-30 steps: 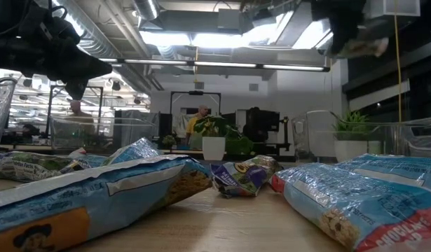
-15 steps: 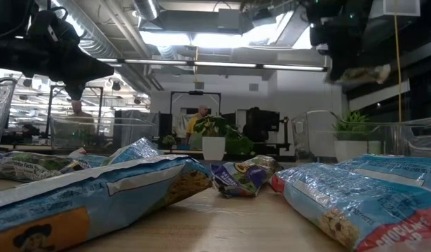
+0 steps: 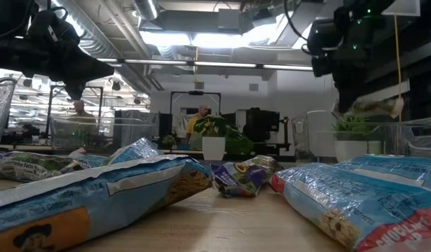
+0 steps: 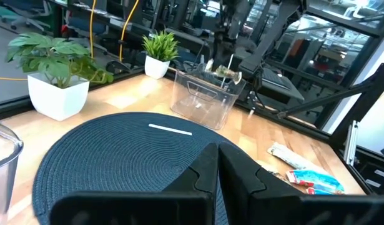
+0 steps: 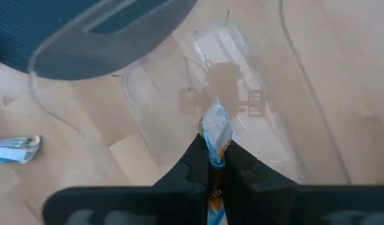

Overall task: Pick and place Granola Bars by type
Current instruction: Put the yellow granola bar into the top right transparent bin

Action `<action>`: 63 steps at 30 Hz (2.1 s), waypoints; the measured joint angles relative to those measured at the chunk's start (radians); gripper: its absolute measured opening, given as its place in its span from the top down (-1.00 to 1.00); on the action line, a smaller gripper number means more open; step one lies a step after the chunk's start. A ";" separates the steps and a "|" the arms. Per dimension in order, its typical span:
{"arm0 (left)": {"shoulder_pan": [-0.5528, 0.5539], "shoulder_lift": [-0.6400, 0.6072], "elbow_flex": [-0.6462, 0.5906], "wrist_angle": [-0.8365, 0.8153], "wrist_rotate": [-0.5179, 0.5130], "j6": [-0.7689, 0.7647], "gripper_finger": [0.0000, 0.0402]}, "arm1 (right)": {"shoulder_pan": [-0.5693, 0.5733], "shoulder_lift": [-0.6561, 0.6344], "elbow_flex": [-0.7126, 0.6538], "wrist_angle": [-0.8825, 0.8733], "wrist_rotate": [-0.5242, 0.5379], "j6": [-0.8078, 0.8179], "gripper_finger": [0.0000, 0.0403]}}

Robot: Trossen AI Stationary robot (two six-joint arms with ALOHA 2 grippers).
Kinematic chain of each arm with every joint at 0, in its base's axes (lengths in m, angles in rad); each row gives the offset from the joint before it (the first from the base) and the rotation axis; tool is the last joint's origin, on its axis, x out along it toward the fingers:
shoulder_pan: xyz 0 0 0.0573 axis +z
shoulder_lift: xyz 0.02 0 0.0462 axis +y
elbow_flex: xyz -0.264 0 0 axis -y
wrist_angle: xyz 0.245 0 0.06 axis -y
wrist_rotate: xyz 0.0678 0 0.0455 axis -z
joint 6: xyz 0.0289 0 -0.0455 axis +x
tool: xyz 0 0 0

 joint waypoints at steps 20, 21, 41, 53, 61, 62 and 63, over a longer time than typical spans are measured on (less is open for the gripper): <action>0.002 0.000 0.000 0.000 -0.008 0.000 0.97 | 0.000 0.069 -0.214 0.271 0.051 0.030 0.81; 0.002 0.000 0.000 0.000 -0.008 0.000 0.97 | 0.000 0.081 -0.214 0.274 0.053 0.030 0.81; 0.002 0.000 0.000 0.001 -0.008 0.000 0.97 | 0.000 0.250 -0.212 0.364 0.073 0.059 0.84; 0.002 0.000 0.000 0.000 -0.008 0.000 0.97 | 0.000 0.249 -0.212 0.369 0.065 0.058 0.59; 0.002 0.000 0.000 0.000 -0.008 0.015 0.97 | 0.000 0.205 -0.178 0.308 0.069 0.062 0.29; 0.002 0.000 0.000 0.001 -0.008 0.018 0.97 | 0.000 0.202 -0.168 0.303 0.072 0.062 0.27; 0.002 0.000 0.000 0.000 -0.008 0.019 0.97 | 0.000 0.201 -0.160 0.294 0.073 0.062 0.25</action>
